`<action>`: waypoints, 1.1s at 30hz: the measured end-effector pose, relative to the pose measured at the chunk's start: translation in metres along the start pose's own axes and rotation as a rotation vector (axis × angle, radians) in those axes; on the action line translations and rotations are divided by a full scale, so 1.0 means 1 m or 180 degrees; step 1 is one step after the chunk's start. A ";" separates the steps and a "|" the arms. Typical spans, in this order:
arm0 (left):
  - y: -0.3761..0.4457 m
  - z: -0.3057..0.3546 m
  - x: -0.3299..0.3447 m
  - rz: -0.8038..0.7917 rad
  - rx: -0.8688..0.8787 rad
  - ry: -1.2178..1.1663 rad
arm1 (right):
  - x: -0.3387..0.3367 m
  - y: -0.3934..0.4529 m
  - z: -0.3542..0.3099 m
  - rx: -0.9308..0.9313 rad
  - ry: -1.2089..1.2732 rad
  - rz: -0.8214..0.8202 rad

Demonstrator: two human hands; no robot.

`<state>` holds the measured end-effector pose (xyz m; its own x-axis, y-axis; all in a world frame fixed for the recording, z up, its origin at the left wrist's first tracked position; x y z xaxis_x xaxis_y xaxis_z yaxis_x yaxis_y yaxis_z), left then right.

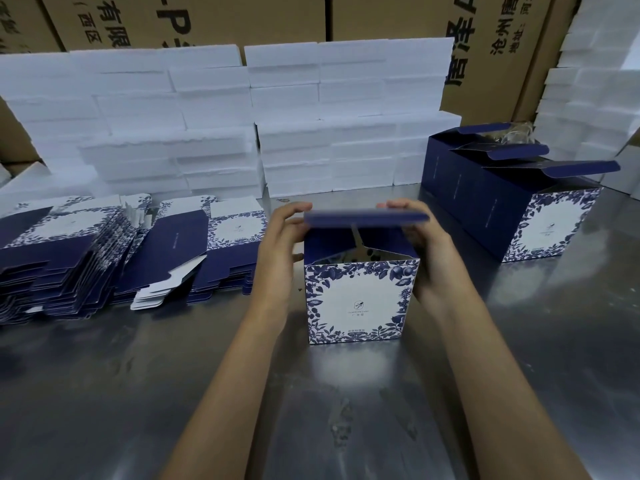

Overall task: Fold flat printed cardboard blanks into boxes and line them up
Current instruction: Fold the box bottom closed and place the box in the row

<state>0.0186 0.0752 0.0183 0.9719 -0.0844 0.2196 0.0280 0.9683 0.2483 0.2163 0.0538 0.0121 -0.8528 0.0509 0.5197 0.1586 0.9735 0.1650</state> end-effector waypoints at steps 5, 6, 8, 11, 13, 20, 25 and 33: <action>0.000 -0.006 -0.004 0.0063 -0.0169 0.0067 | -0.007 0.000 0.001 0.0070 -0.0234 0.0157; -0.001 -0.006 -0.003 0.0042 -0.0141 0.0125 | -0.006 0.000 0.003 0.0084 -0.0250 0.0110; -0.001 -0.004 -0.002 0.0019 -0.0126 0.0143 | -0.004 0.000 0.006 0.0086 -0.0343 0.0085; -0.001 -0.004 -0.001 -0.0073 -0.0207 0.0078 | -0.001 -0.003 0.004 0.0132 -0.0400 0.0092; -0.001 0.003 0.003 -0.0250 -0.0137 0.0172 | 0.001 -0.002 -0.002 0.0260 -0.0558 0.0032; 0.026 0.039 0.028 -0.0436 -0.0400 0.2272 | 0.033 0.035 -0.035 0.0327 -0.3107 -0.0067; 0.033 0.033 0.052 -0.0524 -0.0647 0.2953 | 0.054 0.049 -0.025 0.0030 -0.4052 -0.0253; 0.028 0.029 0.051 -0.0519 -0.0632 0.2907 | 0.078 0.039 -0.021 -0.0528 -0.5103 -0.0817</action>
<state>0.0618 0.0911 0.0636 0.7571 -0.0868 -0.6475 0.1371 0.9902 0.0275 0.1661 0.0907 0.0768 -0.4616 0.1703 -0.8706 -0.1027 0.9645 0.2432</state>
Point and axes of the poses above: each hand's wrist, its own y-axis towards the middle knuckle, its own x-axis out of the palm, z = x × y, the point moved 9 cm from there along y, towards the middle knuckle, and after that the axes turned 1 degree about -z, right-handed, at the moved point
